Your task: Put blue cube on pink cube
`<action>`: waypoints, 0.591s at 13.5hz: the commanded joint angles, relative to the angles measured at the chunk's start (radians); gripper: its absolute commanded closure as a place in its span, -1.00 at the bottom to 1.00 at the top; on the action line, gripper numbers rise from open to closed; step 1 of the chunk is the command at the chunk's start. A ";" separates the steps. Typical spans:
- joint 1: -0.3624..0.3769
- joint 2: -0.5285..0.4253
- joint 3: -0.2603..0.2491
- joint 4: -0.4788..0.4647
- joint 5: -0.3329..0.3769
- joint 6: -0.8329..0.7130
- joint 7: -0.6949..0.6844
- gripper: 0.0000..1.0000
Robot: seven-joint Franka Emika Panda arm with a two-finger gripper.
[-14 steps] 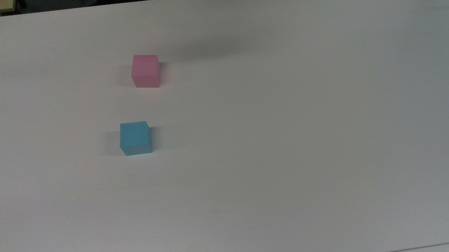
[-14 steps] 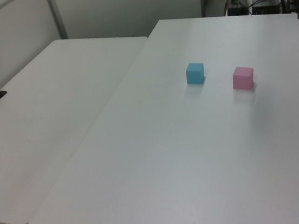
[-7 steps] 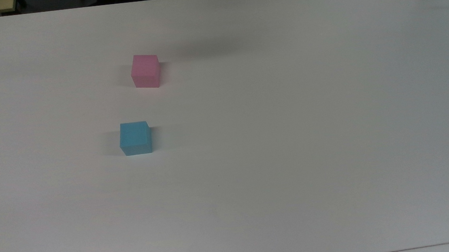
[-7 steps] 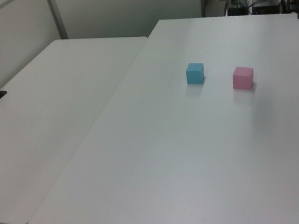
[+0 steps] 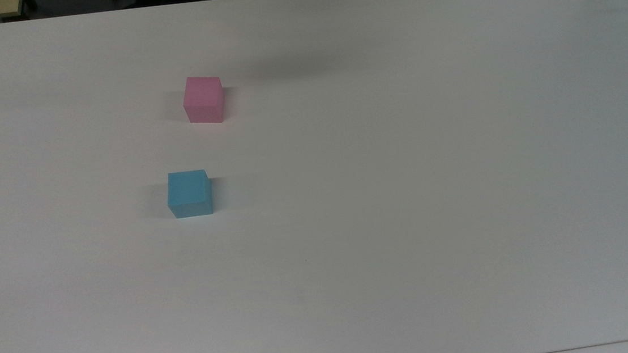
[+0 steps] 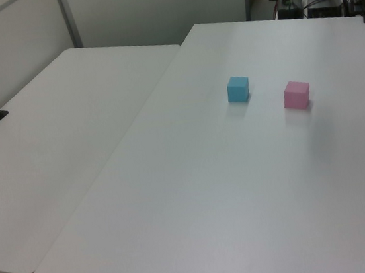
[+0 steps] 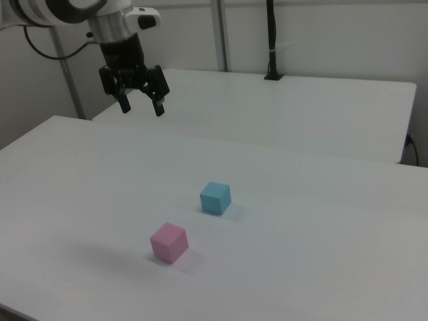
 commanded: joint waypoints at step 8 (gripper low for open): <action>-0.012 0.001 -0.005 -0.005 -0.013 0.007 -0.016 -1.00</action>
